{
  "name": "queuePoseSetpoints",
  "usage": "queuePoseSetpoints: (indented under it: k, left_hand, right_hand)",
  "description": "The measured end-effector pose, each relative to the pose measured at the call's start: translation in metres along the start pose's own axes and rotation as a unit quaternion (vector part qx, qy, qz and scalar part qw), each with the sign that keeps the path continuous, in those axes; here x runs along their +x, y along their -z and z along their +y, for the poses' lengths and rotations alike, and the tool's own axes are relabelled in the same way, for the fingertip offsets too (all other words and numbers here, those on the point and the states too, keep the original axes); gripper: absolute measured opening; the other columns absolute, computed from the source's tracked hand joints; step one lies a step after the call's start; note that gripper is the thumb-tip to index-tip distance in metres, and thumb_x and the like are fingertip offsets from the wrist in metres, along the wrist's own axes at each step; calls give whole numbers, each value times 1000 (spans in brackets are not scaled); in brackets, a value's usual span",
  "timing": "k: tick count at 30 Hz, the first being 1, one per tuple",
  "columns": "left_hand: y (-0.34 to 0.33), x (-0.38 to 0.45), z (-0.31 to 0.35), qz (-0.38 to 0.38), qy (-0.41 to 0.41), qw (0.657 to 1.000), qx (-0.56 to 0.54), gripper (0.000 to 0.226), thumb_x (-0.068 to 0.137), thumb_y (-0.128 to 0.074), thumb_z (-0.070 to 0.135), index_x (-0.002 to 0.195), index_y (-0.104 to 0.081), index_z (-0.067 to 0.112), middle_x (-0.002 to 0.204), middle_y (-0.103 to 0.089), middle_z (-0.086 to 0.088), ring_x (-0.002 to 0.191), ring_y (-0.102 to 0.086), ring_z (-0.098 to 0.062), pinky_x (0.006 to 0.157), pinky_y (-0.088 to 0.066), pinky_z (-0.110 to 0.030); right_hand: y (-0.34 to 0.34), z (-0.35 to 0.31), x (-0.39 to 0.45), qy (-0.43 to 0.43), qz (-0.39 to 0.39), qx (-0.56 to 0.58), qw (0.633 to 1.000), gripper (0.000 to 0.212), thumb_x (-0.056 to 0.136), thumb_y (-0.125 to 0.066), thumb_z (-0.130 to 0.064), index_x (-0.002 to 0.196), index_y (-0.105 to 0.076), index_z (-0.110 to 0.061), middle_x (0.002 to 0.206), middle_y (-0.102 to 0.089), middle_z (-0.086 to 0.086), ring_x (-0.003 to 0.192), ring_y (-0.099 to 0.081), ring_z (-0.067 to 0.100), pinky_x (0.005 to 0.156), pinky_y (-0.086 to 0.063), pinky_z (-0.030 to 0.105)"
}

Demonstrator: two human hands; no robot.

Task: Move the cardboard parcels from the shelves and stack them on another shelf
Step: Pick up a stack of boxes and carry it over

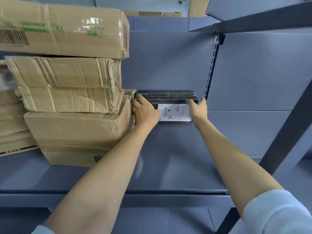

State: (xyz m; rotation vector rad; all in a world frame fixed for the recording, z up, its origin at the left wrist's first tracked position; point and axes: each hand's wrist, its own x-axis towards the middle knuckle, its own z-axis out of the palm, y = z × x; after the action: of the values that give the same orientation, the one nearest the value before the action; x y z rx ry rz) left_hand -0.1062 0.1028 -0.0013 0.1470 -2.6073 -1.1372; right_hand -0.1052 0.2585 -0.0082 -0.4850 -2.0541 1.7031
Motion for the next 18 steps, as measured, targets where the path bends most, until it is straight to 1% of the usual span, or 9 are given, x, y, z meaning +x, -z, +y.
queuePoseSetpoints:
  k: [1, 3, 7, 9, 11, 12, 15, 16, 18]
  left_hand:
    - [-1, 2, 0, 4, 6, 1000, -12, 89, 83, -60, 21, 148, -1, 6, 153, -5, -18, 136, -22, -36, 110, -22, -39]
    - [-2, 5, 2, -1, 18, 999, -33, 89, 84, -60, 22, 148, -1, 6, 152, -3, -19, 136, -22, -37, 110, -23, -38]
    - [-9, 6, 11, -59, 50, 993, -85, 91, 87, -54, 17, 149, 13, 11, 154, 18, -21, 143, -6, -36, 116, -19, -41]
    - [-11, 4, 14, -85, 74, 986, -126, 91, 87, -51, 17, 148, 16, 17, 155, 16, -19, 144, -4, -36, 115, -20, -46]
    - [-10, 1, 13, -79, 88, 979, -164, 90, 86, -51, 16, 149, 14, 21, 156, 12, -17, 143, -7, -35, 115, -19, -48]
    - [-10, 0, 11, -64, 97, 976, -186, 90, 86, -52, 16, 149, 12, 22, 156, 9, -15, 142, -13, -34, 114, -21, -47]
    - [-3, -5, 4, -55, 146, 957, -243, 91, 85, -53, 22, 149, 11, 27, 156, 0, -14, 135, -27, -35, 108, -28, -46]
    - [-2, -7, 3, -65, 160, 947, -269, 91, 85, -53, 24, 149, 12, 30, 155, -3, -15, 135, -28, -35, 107, -28, -47]
    - [2, -11, 3, -81, 194, 919, -334, 97, 82, -57, 31, 147, 14, 35, 154, -13, -16, 133, -30, -35, 107, -28, -52]
  right_hand:
    - [-2, 2, 2, -8, -11, 5, 1000, 58, 91, -55, -25, 140, -31, -6, 131, -47, 6, 123, -43, 26, 99, -36, 35]
    - [-4, 5, 2, -25, -30, 14, 999, 43, 91, -55, -27, 128, -41, -9, 101, -52, 0, 100, -48, 23, 85, -37, 31]
    - [-2, -3, 2, -47, 24, 43, 998, 34, 94, -48, -37, 110, -43, -8, 95, -49, 2, 85, -48, 20, 74, -38, 30]
    - [4, -10, 0, -52, 56, 37, 996, 37, 95, -45, -42, 105, -44, -6, 87, -47, 0, 83, -48, 21, 72, -39, 32]
    - [11, -13, -2, -51, 59, 14, 997, 44, 93, -48, -45, 107, -46, -4, 91, -53, 3, 90, -54, 26, 83, -48, 40]
    - [14, -14, -5, -54, 49, 3, 997, 47, 91, -51, -48, 111, -46, -5, 103, -57, 7, 97, -57, 28, 90, -49, 44]
    - [17, -15, -19, -71, -34, -39, 996, 73, 85, -59, -52, 140, -30, -14, 136, -49, 9, 117, -52, 29, 100, -43, 46]
    - [16, -14, -23, -71, -64, -36, 995, 75, 86, -60, -48, 144, -25, -16, 136, -48, 6, 114, -51, 25, 96, -43, 43]
    - [15, -12, -32, -82, -104, 16, 991, 68, 89, -62, -35, 143, -24, -18, 124, -50, 2, 96, -53, 17, 77, -45, 35]
